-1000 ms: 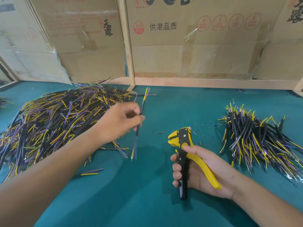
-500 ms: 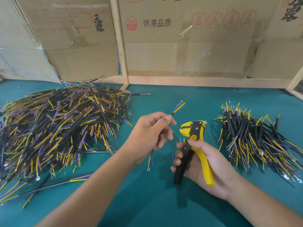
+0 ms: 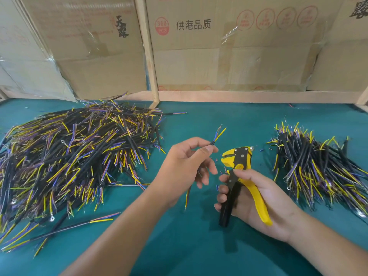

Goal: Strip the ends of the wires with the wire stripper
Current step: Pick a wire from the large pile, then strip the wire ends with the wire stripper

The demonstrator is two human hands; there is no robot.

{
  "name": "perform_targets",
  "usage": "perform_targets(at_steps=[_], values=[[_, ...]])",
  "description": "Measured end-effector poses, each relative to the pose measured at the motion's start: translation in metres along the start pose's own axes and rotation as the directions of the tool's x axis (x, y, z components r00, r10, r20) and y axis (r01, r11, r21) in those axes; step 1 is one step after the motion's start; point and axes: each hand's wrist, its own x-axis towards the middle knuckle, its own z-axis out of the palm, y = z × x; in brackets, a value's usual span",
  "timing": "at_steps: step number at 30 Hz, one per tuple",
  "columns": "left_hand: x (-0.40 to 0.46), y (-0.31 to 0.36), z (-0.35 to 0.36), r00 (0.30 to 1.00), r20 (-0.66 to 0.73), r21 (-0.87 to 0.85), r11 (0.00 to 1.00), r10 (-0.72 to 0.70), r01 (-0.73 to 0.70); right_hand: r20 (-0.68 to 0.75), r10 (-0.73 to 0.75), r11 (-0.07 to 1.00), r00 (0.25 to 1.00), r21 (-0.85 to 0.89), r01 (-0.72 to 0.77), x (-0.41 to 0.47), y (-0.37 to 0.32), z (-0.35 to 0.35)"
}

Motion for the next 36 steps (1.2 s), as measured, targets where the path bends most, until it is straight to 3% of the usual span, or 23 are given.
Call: perform_targets(at_steps=[11, 32, 34, 36], values=[[-0.0011, 0.0019, -0.0028, 0.995, -0.079, -0.068, 0.995, 0.061, -0.067, -0.003, 0.008, 1.0, 1.0, 0.0, -0.008, 0.0031, -0.0001, -0.0015], [-0.0011, 0.0031, -0.0076, 0.983, -0.072, 0.217, 0.965, 0.168, -0.149, 0.022, 0.007, 1.0, 1.0, -0.009, -0.007, 0.0033, 0.0007, -0.0028], [-0.0029, 0.0051, -0.0061, 0.986, -0.083, 0.139, 0.982, 0.141, -0.129, 0.015, 0.001, 1.0, 1.0, -0.008, -0.001, 0.0028, 0.0004, -0.0021], [-0.0034, 0.0086, -0.0047, 0.99, -0.121, -0.087, 0.993, 0.073, -0.084, 0.014, -0.003, 1.0, 1.0, -0.01, 0.003, 0.0016, 0.0008, -0.0013]])
